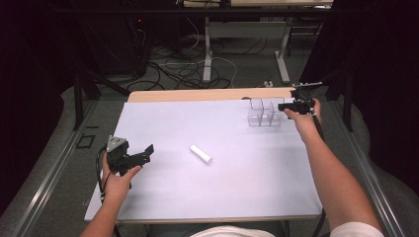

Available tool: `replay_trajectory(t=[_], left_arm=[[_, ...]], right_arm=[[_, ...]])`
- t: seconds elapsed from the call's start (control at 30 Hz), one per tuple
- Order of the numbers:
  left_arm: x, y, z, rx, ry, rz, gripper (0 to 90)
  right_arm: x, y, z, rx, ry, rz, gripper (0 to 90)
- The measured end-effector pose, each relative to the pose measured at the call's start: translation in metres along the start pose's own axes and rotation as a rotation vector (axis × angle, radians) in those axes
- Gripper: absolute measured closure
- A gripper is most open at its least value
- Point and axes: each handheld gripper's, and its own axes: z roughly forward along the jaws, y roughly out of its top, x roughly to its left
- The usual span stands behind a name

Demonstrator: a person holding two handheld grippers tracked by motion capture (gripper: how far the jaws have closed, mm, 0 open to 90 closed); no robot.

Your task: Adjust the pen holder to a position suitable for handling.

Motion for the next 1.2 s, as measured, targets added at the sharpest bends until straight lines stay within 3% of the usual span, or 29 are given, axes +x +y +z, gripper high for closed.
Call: replay_trajectory(t=[0.4,0.67,1.2], left_arm=[[0.001,-0.001,-0.001,-0.001,0.008,-0.006,0.9],[0.001,-0.001,0.0,0.003,0.012,-0.011,1.1],[0.002,-0.002,-0.001,0.006,0.011,-0.016,1.3]], right_arm=[[-0.005,-0.001,0.016,0.014,0.004,0.048,44.6],[-0.006,-0.002,0.023,0.033,-0.003,0.052,50.2],[0.002,-0.004,0.037,-0.02,-0.016,0.046,64.2]])
